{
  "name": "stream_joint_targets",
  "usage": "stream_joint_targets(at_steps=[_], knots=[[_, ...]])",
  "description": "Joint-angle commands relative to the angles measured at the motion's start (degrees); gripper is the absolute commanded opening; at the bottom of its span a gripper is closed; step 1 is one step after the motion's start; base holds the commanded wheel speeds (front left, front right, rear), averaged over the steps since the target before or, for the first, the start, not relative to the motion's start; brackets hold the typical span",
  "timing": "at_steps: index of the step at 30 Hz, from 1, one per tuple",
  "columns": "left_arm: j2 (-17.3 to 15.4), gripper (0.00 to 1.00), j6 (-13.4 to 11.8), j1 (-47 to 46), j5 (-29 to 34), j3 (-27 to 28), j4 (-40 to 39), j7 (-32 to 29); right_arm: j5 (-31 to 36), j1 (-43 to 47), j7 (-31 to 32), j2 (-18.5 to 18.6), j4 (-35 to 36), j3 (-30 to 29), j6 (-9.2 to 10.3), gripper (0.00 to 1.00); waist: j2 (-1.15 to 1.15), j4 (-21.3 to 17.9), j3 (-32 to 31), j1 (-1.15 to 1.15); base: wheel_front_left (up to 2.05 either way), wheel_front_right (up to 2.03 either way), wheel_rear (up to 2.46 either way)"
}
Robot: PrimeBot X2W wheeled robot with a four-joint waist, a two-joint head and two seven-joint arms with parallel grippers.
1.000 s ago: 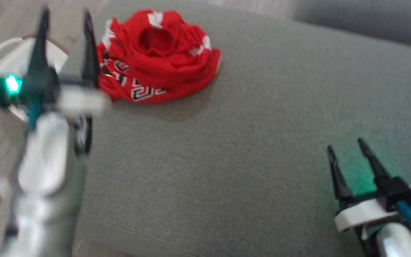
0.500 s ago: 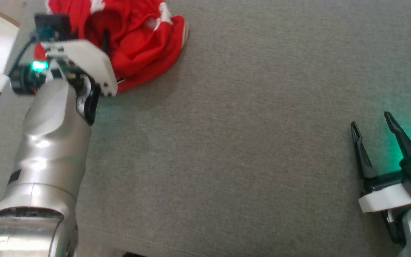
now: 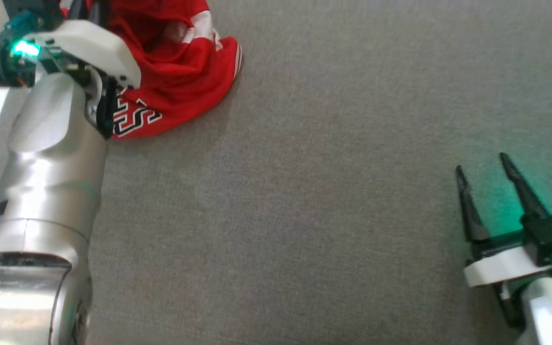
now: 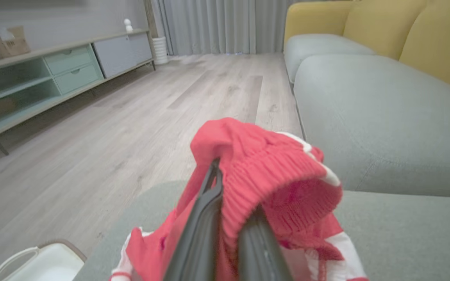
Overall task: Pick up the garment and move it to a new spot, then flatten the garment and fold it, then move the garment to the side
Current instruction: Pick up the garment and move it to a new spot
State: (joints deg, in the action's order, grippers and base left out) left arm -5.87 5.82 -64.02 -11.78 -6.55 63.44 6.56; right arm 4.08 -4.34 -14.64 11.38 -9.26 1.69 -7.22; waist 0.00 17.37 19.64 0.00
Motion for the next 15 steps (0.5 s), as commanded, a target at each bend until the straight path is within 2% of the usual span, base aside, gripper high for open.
stream_joint_targets(at_steps=[1,9,15], knots=[[-3.0,0.0,0.3,-2.9,0.3,0.3,-2.1,0.7,-0.3,-0.5,-0.4,-0.3,1.4,1.6,-0.26,1.0,0.0,-1.4,-2.6,0.0,0.0,0.0,0.0],[-2.3,0.0,1.6,-7.7,0.5,-5.6,-7.1,1.4,-0.6,0.0,-0.4,-6.1,0.1,1.8,-0.26,1.0,0.0,-8.8,-11.2,0.0,0.0,0.0,0.0],[-1.0,0.0,1.6,-7.7,-6.5,-14.8,-15.8,-1.0,-1.3,1.2,-0.4,-8.3,0.2,2.0,-0.26,1.0,0.0,-16.9,-16.6,0.0,0.0,0.0,0.0]])
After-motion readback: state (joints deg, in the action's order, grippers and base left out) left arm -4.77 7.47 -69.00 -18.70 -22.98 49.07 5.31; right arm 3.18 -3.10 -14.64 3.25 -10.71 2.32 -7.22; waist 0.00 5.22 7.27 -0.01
